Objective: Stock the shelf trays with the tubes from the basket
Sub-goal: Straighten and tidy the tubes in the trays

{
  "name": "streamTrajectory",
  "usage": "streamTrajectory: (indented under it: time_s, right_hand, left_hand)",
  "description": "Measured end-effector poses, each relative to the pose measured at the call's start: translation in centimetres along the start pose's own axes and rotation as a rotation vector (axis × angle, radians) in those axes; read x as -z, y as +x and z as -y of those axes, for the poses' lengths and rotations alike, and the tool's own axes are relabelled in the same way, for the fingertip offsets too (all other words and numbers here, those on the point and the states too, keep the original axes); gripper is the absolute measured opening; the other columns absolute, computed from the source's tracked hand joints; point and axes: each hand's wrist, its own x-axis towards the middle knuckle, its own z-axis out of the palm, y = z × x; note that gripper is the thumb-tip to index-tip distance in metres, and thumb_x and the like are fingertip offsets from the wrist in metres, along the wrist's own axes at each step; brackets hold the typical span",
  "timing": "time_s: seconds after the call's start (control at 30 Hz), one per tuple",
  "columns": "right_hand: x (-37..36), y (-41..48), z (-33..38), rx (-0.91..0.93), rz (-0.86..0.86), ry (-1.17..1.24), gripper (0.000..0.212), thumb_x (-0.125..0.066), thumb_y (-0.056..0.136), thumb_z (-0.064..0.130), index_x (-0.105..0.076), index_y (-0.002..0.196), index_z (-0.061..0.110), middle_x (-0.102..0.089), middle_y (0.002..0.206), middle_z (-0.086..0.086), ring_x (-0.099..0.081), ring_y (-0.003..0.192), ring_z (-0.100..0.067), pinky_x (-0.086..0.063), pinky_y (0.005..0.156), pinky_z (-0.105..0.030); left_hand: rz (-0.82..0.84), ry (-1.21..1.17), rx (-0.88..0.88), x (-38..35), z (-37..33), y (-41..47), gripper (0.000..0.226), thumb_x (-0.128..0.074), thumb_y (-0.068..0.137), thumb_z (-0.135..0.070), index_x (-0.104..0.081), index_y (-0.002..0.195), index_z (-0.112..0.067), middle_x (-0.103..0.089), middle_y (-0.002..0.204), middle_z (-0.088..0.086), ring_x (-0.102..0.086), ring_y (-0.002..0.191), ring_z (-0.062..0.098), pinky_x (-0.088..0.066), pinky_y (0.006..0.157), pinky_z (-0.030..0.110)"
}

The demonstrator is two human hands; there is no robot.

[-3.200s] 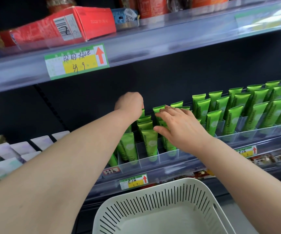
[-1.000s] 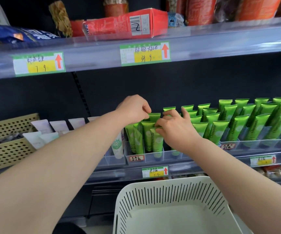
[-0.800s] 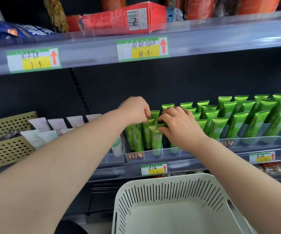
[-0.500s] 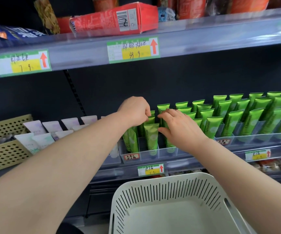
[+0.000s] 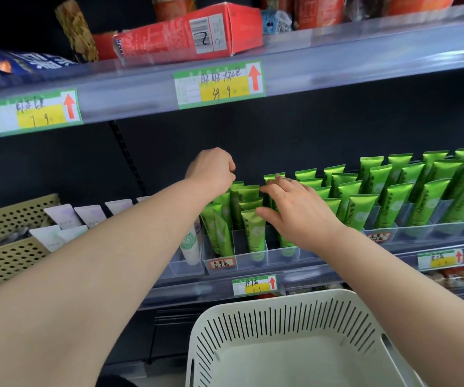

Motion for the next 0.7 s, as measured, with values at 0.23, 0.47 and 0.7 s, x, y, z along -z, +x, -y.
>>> streamTrajectory:
  time_s: [0.23,0.47,0.7]
  right_hand:
    - [-0.7,-0.1,-1.0,-0.001,-0.042,0.061,0.078,-0.006,0.089,0.065,-0.047,0.135,0.017,-0.047,0.143,-0.003,-0.027,0.142,-0.02,-0.026,0.113,-0.043]
    - [-0.8,0.1,-1.6,-0.006,-0.044,0.075,0.076,-0.009,0.09,0.064,-0.048,0.134,0.016,-0.047,0.142,-0.005,-0.027,0.142,-0.021,-0.028,0.113,-0.044]
    - [-0.7,0.1,-1.6,0.0,-0.022,0.088,0.064,-0.02,0.096,0.058,-0.047,0.135,0.016,-0.048,0.142,-0.003,-0.027,0.142,-0.02,-0.026,0.114,-0.043]
  left_hand:
    - [0.067,0.078,0.02,-1.9,-0.5,1.6,0.019,-0.066,0.085,-0.013,-0.071,0.077,-0.028,-0.07,0.099,-0.004,-0.065,0.093,0.021,-0.051,0.074,0.03]
    - [-0.001,0.122,-0.074,-2.4,-1.9,2.4,0.017,-0.065,0.088,-0.014,-0.073,0.089,-0.029,-0.071,0.101,-0.006,-0.065,0.092,0.02,-0.053,0.076,0.03]
    - [0.049,0.035,-0.03,-2.5,-1.9,2.2,0.009,-0.069,0.088,-0.022,-0.075,0.094,-0.027,-0.07,0.103,-0.005,-0.064,0.094,0.018,-0.053,0.078,0.031]
